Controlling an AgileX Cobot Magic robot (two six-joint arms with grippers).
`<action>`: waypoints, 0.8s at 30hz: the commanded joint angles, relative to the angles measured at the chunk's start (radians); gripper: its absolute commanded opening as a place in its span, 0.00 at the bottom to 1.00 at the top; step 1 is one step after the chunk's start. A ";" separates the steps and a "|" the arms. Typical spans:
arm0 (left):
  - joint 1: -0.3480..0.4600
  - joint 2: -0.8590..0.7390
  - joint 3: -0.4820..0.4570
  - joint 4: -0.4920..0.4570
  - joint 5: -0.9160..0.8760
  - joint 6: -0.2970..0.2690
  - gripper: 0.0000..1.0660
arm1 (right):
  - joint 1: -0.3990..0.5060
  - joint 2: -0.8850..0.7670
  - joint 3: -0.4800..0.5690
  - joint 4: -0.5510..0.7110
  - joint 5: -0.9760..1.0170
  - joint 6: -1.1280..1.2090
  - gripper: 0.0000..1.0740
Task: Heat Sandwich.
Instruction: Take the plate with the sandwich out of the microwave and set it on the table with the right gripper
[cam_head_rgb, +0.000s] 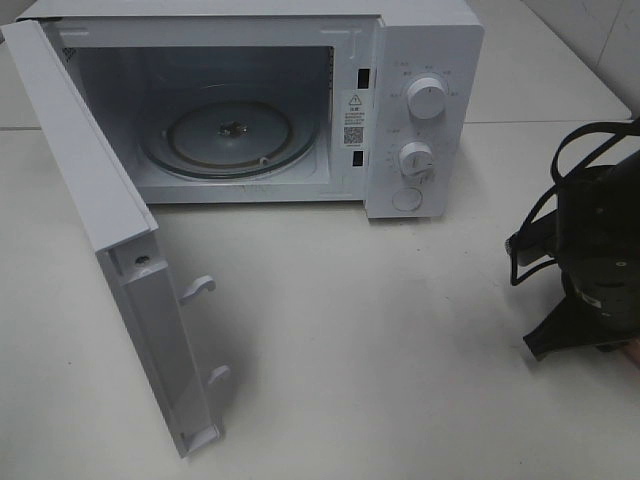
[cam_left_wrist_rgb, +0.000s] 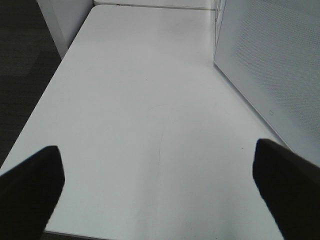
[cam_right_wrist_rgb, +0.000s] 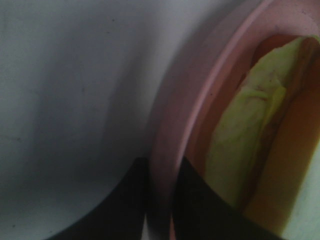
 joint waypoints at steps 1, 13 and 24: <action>0.005 -0.016 0.002 -0.005 -0.015 0.000 0.92 | -0.004 -0.025 -0.002 0.017 0.014 -0.024 0.28; 0.005 -0.016 0.002 -0.005 -0.015 0.000 0.92 | -0.004 -0.211 -0.002 0.159 -0.003 -0.200 0.61; 0.005 -0.016 0.002 -0.005 -0.015 0.000 0.92 | -0.001 -0.383 -0.002 0.417 -0.009 -0.477 0.78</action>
